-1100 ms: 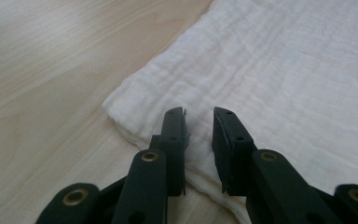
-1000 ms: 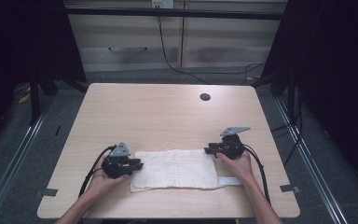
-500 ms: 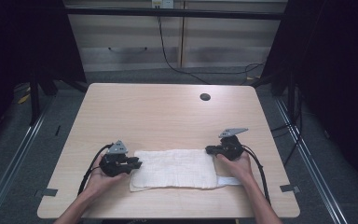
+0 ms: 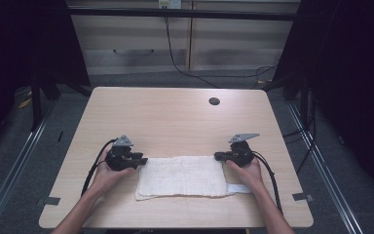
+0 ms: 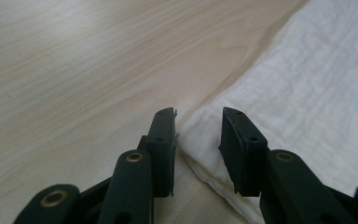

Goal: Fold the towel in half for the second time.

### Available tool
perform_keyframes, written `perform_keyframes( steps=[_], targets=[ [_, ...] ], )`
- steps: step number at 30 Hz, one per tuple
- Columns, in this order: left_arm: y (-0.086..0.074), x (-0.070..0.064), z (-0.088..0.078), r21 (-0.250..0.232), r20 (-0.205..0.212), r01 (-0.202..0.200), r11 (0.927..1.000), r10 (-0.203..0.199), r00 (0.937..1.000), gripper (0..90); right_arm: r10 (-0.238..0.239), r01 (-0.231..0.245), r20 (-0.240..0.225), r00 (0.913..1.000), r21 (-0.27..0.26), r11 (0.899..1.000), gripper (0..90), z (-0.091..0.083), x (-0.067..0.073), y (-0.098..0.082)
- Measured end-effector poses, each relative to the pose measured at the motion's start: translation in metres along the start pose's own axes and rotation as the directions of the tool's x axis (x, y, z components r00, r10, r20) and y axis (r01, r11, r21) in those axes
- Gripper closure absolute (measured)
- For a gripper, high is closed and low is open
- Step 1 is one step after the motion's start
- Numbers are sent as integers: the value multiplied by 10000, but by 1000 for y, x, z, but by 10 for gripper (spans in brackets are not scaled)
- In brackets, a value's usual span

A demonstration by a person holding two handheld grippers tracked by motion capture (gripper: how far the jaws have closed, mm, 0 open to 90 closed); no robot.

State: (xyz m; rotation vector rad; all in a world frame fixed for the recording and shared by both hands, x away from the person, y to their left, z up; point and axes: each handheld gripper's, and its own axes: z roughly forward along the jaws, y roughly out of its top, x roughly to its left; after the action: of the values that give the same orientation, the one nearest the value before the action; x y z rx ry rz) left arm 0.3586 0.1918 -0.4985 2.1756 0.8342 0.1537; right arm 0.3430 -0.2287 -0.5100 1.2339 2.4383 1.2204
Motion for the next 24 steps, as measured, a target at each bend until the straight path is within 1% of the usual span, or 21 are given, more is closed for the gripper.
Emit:
perform_keyframes(
  steps=[1,2,3,4,5,6,7,8,10,11,12,14,17,18,19,20,21,22,24],
  targets=[
    [0,-1,2,154,-141,-198,9997,201,9997,655,0,0,0,10000,0,10000,868,0,0,0],
    [-1,-1,3,213,-63,-301,9993,302,9995,667,44,-44,-4,10000,-8,10000,868,0,0,0],
    [-1,-2,3,196,-98,-386,9991,388,9992,676,39,-39,-9,10000,-8,10000,868,0,0,0],
    [-1,-2,4,145,-222,-422,9990,425,9988,707,35,-35,-3,10000,-18,10000,868,0,0,0],
    [-1,-1,4,160,-140,-440,9989,442,9989,767,50,-50,6,10000,-36,10000,868,0,0,0],
    [-1,-2,5,135,-84,-475,9988,476,9988,767,50,-50,6,10000,-36,10000,868,0,0,0],
    [-1,-2,5,152,15,-556,9983,556,9985,825,86,-86,-15,10000,-42,10000,868,0,0,0],
    [-1,-3,5,177,-17,-664,9976,665,9978,835,98,-98,-30,9999,-86,9999,869,-1,0,0],
    [-1,-4,5,166,-41,-678,9976,679,9977,839,101,-101,-41,9999,-111,9999,869,-1,0,0],
    [-1,-4,5,152,-37,-627,9979,628,9980,841,150,-151,-19,9999,-244,9996,869,-3,0,1],
    [-2,-4,5,91,-17,-556,9984,556,9985,841,150,-151,-19,9999,-244,9996,869,-3,0,1],
    [-2,-4,5,53,9,-469,9989,469,9989,842,199,-199,-6,9998,-424,9989,870,-7,1,1],
    [-2,-3,5,118,14,-490,9987,490,9988,844,117,-117,-9,9999,-766,9970,871,-14,3,3],
    [-2,-3,5,131,28,-452,9989,452,9990,843,123,-128,-60,9999,-985,9951,871,-18,5,4],
    [-2,-3,5,76,37,-362,9993,362,9993,844,130,-138,-84,9999,-1073,9941,871,-20,6,4],
    [-2,-3,5,72,29,-370,9993,370,9993,844,130,-138,-84,9999,-1073,9941,871,-20,6,4],
    [-2,-3,5,80,19,-382,9992,382,9993,843,91,-103,-102,9999,-1173,9930,871,-22,6,5],
    [-2,-3,5,107,0,-497,9987,497,9988,844,51,-70,-146,9999,-1316,9913,871,-25,7,6],
    [-2,-3,5,113,-1,-511,9986,511,9987,844,62,-83,-156,9999,-1392,9902,871,-26,7,7]
  ],
)
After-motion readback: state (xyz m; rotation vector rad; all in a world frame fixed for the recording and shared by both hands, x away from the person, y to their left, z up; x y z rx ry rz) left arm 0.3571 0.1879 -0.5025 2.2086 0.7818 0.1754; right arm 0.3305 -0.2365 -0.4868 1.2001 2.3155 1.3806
